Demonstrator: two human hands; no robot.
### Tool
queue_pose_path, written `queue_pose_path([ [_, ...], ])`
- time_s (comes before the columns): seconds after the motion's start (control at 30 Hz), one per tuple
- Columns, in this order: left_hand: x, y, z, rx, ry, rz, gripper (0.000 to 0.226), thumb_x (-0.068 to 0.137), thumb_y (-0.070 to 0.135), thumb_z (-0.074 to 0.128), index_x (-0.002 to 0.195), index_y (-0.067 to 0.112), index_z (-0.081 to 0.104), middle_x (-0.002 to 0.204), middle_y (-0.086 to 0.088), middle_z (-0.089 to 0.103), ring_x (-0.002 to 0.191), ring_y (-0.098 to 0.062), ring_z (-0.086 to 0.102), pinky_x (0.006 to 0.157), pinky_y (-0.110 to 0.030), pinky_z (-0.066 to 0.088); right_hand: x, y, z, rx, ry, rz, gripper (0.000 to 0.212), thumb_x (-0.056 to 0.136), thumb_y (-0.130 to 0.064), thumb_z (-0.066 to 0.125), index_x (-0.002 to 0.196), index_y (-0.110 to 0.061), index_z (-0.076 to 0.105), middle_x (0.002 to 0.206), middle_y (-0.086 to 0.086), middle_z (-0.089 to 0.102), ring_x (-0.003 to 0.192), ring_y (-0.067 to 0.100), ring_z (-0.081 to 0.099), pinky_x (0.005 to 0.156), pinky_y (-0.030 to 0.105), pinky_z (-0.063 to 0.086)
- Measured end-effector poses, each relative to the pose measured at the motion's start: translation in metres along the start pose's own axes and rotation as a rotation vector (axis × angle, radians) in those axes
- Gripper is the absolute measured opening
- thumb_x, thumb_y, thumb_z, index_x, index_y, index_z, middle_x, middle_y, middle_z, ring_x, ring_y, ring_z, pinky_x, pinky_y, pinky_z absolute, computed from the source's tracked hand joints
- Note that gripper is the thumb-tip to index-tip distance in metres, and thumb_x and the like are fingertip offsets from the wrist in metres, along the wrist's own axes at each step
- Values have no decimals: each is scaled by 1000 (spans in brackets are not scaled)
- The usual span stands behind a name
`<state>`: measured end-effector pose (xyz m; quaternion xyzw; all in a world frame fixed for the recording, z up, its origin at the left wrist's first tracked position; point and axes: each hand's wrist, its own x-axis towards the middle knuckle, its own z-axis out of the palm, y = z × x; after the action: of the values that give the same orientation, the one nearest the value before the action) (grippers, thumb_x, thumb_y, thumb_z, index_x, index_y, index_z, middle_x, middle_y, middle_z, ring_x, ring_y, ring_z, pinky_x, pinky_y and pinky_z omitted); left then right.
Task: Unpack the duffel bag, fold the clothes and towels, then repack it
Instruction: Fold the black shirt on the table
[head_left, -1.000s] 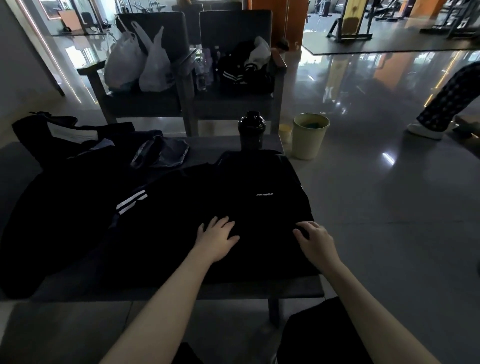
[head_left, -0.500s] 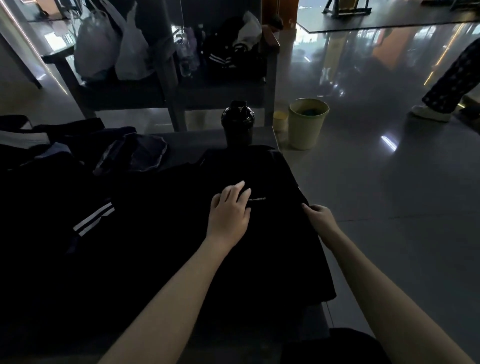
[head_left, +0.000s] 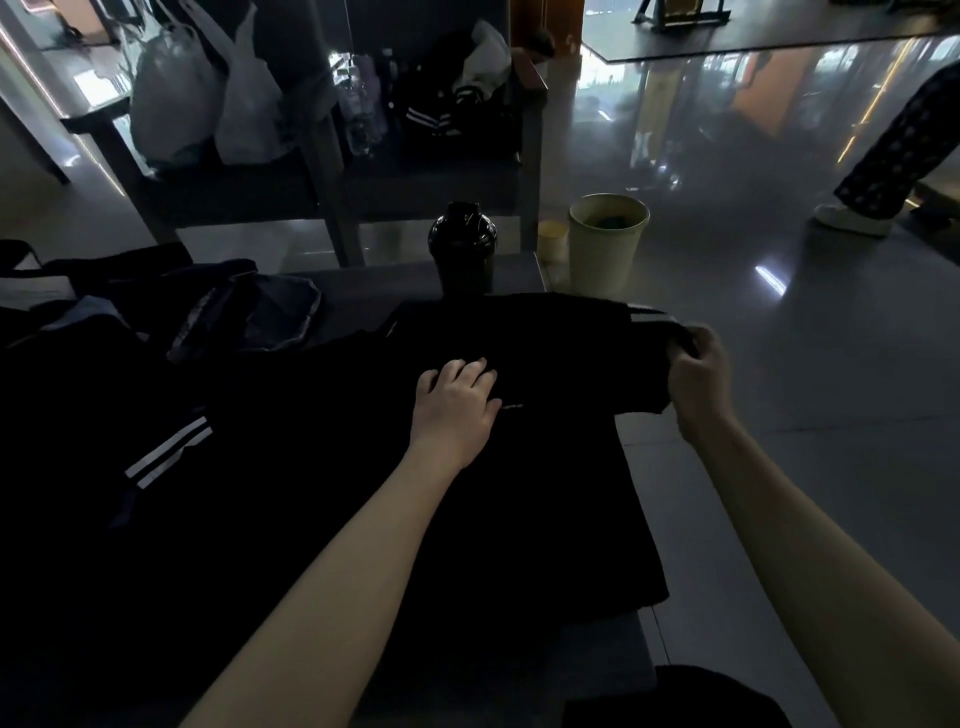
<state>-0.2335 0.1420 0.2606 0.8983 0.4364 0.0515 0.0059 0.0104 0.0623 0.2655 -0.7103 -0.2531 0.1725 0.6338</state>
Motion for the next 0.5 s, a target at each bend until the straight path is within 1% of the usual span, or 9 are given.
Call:
queue_pose_path([
  [0.1, 1, 1, -3, -48, -12, -17, 43, 101, 37, 32, 141, 24, 41, 153, 7, 30, 141, -14, 20, 112, -36, 16, -10, -34, 5, -79, -57, -219, 21, 87, -1, 54, 87, -21, 59, 75, -14, 56, 67, -7, 52, 62, 9, 40],
  [0.17, 3, 2, -7, -156, -26, -56, 42, 102, 35, 30, 139, 23, 44, 151, 8, 33, 140, -12, 21, 112, -34, 14, -32, -47, 14, -121, -171, -357, 26, 81, 6, 59, 85, -20, 62, 75, -17, 59, 67, -14, 54, 66, 5, 40],
  [0.2, 5, 2, -10, -223, -31, -80, 41, 102, 34, 30, 138, 23, 46, 150, 7, 36, 140, -12, 22, 112, -34, 15, -45, -47, 18, -147, -243, -419, 29, 78, 9, 62, 84, -20, 63, 75, -16, 60, 67, -14, 55, 67, 4, 41],
  [0.27, 8, 1, -16, -379, -30, -140, 39, 102, 29, 31, 133, 20, 52, 143, 5, 45, 136, -13, 29, 112, -33, 18, -69, -38, 24, -240, -392, -499, 32, 72, 10, 64, 83, -20, 68, 77, -10, 65, 74, -5, 61, 73, 10, 45],
  [0.33, 9, 1, -23, -552, -18, -223, 36, 102, 29, 33, 125, 19, 59, 133, 1, 54, 129, -17, 41, 112, -36, 25, -88, -23, 25, -369, -526, -512, 26, 72, 4, 66, 86, -17, 72, 85, -6, 68, 84, 12, 65, 78, 21, 48],
  [0.37, 8, 2, -26, -611, -12, -258, 36, 102, 31, 33, 121, 18, 62, 127, 0, 57, 125, -18, 45, 110, -37, 27, -96, -15, 26, -426, -578, -507, 25, 73, 1, 68, 91, -16, 73, 89, -5, 67, 88, 16, 64, 79, 24, 46],
  [0.43, 8, 5, -31, -639, -28, -293, 40, 102, 37, 32, 117, 18, 63, 121, 0, 59, 123, -19, 46, 109, -38, 28, -109, -2, 27, -484, -661, -524, 27, 75, -6, 71, 101, -14, 71, 101, -3, 67, 98, 21, 61, 82, 25, 44],
  [0.5, 11, 9, -33, -594, -64, -306, 45, 100, 45, 31, 123, 19, 59, 126, 0, 56, 127, -19, 40, 108, -38, 25, -117, 6, 28, -493, -709, -564, 37, 76, -11, 73, 112, -12, 67, 119, 1, 62, 105, 20, 60, 86, 27, 47],
])
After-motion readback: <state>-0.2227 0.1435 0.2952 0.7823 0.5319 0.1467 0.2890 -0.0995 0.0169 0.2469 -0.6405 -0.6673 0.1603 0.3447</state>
